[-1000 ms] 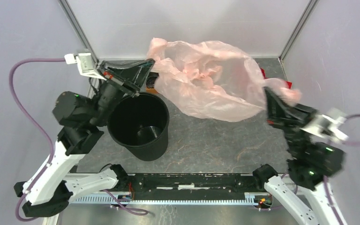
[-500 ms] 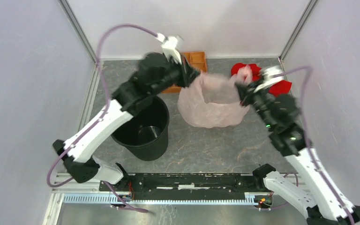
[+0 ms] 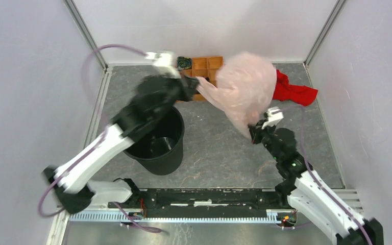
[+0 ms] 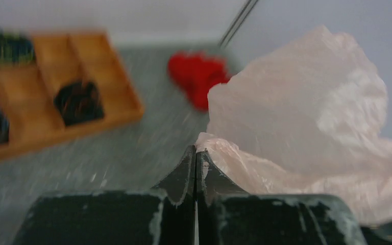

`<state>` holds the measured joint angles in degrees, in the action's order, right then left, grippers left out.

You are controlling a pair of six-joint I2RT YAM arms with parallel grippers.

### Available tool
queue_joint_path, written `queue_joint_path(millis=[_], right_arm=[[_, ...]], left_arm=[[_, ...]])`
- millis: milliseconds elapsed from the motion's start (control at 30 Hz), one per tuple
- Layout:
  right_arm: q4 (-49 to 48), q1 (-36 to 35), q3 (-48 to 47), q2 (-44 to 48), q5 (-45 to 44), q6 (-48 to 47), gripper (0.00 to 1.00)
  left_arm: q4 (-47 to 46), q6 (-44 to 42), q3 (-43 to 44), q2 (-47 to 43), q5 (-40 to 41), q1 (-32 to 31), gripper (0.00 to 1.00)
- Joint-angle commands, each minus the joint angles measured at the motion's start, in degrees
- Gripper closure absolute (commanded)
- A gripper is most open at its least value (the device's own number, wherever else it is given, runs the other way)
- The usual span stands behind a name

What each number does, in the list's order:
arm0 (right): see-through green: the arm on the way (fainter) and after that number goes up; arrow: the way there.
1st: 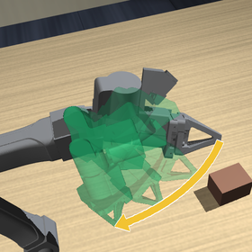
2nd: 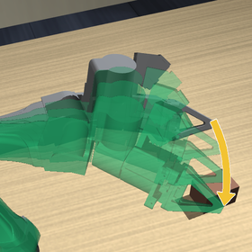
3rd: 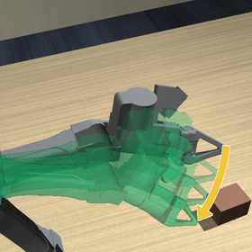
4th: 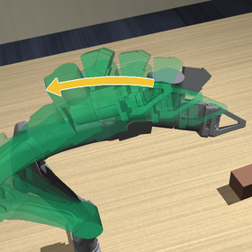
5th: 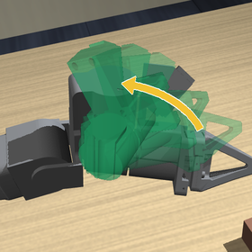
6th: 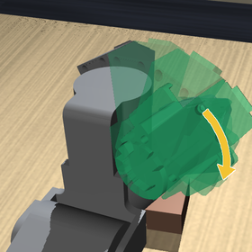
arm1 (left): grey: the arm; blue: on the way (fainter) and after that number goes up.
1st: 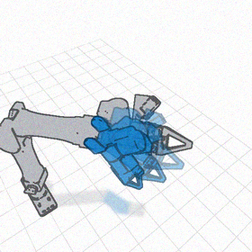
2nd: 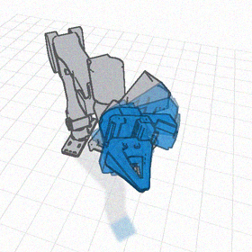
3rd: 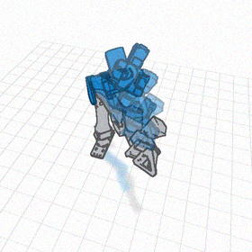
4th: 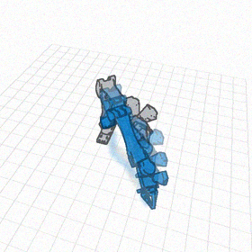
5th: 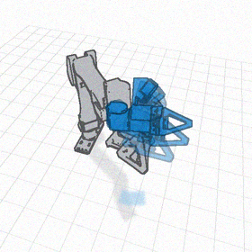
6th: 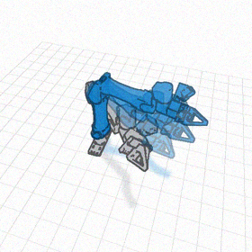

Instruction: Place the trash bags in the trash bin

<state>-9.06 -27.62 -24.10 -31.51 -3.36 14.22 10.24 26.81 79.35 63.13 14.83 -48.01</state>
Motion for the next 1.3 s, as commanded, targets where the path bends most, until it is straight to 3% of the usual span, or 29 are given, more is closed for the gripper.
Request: queue_joint_path(millis=[0, 167, 233, 300, 367, 433, 533, 600, 667, 800, 867, 967, 1067, 1167, 1267], right_arm=[[5.3, 0.0, -3.5, -3.9, -2.1, 2.1, 0.99], [10.2, 0.1, -31.4, -9.0, 1.9, -4.7, 0.99], [9.9, 0.0, -41.0, -9.6, 6.8, -3.8, 0.99], [2.2, 0.1, -41.7, -7.2, 12.5, -2.0, 0.99], [-5.0, 0.1, -36.6, -3.3, 16.1, -0.7, 0.98], [-7.5, 0.0, -28.7, 0.5, 15.9, -1.6, 0.96], [-1.2, 0.1, -15.4, 2.4, 8.3, -1.3, 0.99], [5.5, 0.1, -8.0, 0.6, 1.0, -1.2, 0.99], [10.1, 0.1, -4.3, -2.4, -6.2, -0.1, 1.00], [9.5, 0.1, -12.1, -5.8, -4.1, -3.3, 0.99], [9.9, 0.1, -22.2, -7.7, -2.4, -5.6, 0.99], [12.6, 0.1, -42.1, -11.4, 2.7, -4.8, 0.99], [5.2, 0.2, -48.6, -10.3, 14.3, -0.3, 0.99], [-4.8, 0.1, -38.8, -3.3, 16.6, -0.5, 0.98], [-1.6, 0.1, -23.4, -0.2, 4.1, -2.4, 0.96]], left_arm=[[19.2, -0.5, 5.9, 12.4, 0.0, 0.6, 0.98], [7.8, 0.7, 22.9, 12.5, -21.2, 0.6, 0.98], [-2.8, 5.6, 23.1, 9.3, -27.8, 0.3, 0.98], [-15.3, 9.6, 17.1, 4.7, -30.7, -0.5, 0.98], [-22.1, 10.6, 9.3, -0.2, -27.6, -1.2, 0.98], [-20.3, 8.3, 1.8, -4.3, -18.5, -1.3, 0.98], [-0.1, 8.9, -3.2, -3.9, 4.3, -1.2, 0.98], [12.4, 6.8, -2.7, 1.1, 11.8, -1.2, 0.98], [19.0, 4.4, -1.8, 6.2, 13.6, -0.7, 0.98], [20.4, 0.1, 8.5, 10.9, 4.9, 0.3, 0.98], [16.7, -0.9, 16.4, 11.3, -6.4, 0.3, 0.98], [-0.4, 2.5, 21.3, 8.1, -25.7, 0.3, 0.98], [-22.1, 11.6, 13.1, 1.5, -34.1, 0.2, 0.98], [-21.2, 8.9, 5.4, -3.9, -25.2, 0.2, 0.98], [-4.0, 8.4, -0.2, -3.7, -0.4, 0.3, 0.98]])
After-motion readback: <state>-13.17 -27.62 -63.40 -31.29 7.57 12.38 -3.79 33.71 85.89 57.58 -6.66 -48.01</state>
